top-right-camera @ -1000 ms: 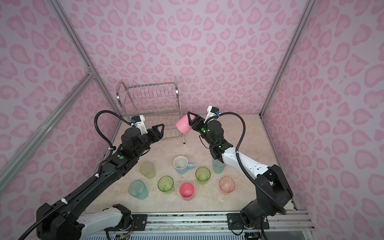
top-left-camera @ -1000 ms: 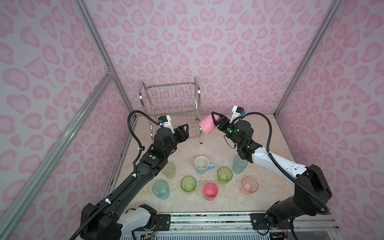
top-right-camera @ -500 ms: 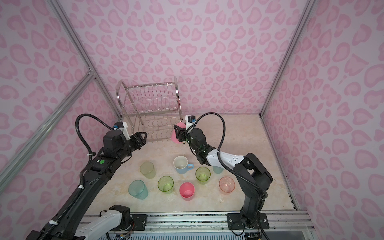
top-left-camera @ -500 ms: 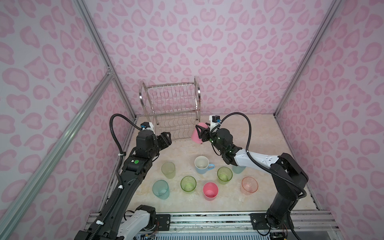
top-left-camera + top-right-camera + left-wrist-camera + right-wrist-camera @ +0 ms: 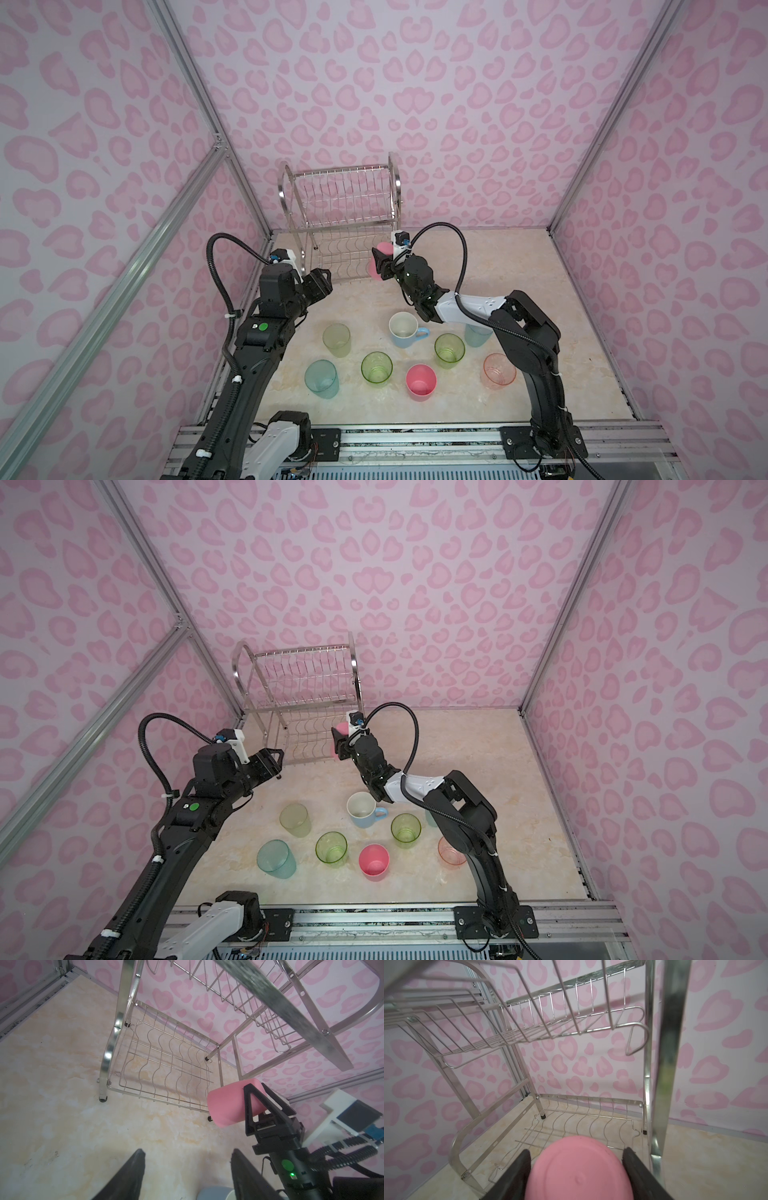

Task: Load the cups into the dish rack
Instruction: 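Open the left gripper and draw it back while the right gripper holds the cup, then lower the pink cup upside down onto the rack's lower tier with the right gripper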

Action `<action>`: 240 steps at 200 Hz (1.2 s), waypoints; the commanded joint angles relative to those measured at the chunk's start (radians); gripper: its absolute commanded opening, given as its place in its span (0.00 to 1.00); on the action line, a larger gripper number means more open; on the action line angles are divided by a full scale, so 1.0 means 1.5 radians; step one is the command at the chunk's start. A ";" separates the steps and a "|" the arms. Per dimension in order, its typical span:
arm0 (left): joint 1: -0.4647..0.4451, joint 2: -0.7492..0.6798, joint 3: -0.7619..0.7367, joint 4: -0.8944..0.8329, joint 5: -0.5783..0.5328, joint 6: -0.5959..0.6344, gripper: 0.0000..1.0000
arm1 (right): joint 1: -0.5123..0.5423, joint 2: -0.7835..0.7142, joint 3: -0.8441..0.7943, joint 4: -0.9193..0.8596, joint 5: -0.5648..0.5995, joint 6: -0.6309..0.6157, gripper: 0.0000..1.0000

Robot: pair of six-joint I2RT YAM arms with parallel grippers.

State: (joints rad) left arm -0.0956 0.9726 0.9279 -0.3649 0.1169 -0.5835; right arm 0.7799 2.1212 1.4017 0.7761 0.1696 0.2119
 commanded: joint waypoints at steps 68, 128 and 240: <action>0.007 0.002 -0.021 0.034 0.031 0.007 0.67 | 0.000 0.146 0.180 0.001 0.086 -0.088 0.58; 0.006 0.002 -0.038 0.049 0.035 0.000 0.67 | 0.001 0.202 0.243 -0.039 0.114 -0.109 0.59; 0.006 0.005 -0.047 0.056 0.039 0.001 0.68 | 0.004 0.255 0.309 -0.097 0.157 -0.125 0.73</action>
State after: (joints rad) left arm -0.0860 0.9741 0.8623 -0.3122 0.1612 -0.5873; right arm 0.7834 2.4855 1.8427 0.6666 0.3782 0.0414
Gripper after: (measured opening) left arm 0.666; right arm 0.697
